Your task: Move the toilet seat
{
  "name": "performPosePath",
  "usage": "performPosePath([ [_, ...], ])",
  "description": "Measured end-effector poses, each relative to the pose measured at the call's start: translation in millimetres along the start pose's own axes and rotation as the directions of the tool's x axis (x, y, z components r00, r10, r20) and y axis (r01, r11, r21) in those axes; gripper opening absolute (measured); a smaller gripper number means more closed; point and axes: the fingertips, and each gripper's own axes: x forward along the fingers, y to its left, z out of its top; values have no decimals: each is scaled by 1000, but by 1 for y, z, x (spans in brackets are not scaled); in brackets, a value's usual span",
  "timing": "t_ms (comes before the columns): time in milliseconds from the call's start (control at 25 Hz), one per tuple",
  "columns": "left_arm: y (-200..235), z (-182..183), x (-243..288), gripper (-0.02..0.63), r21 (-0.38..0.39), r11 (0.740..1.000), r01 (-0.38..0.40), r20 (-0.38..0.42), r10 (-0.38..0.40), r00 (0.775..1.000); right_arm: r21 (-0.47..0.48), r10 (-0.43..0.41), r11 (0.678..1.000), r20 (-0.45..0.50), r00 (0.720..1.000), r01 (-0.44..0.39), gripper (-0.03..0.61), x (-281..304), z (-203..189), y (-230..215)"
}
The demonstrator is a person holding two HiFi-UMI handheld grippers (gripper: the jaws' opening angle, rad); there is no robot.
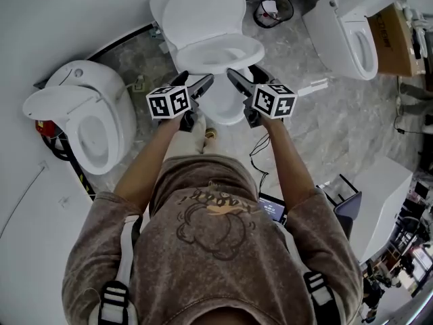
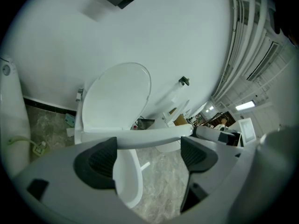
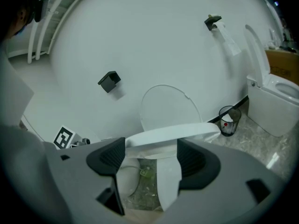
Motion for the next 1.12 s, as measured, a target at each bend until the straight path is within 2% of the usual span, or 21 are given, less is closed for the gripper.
performPosePath([
  [160, 4, 15, 4, 423, 33, 999, -30, -2, 30, 1000, -11, -1, 1000, 8, 1000, 1, 333, 10, 19, 1],
  [360, 9, 37, 8, 422, -7, 1000, -24, 27, 24, 999, -11, 8, 1000, 16, 1000, -8, 333, 23, 39, 1],
  [1120, 25, 92, 17, 422, -30, 999, -11, 34, 12, 999, -17, 0, 1000, 33, 999, 1, 328, 64, 92, 5],
])
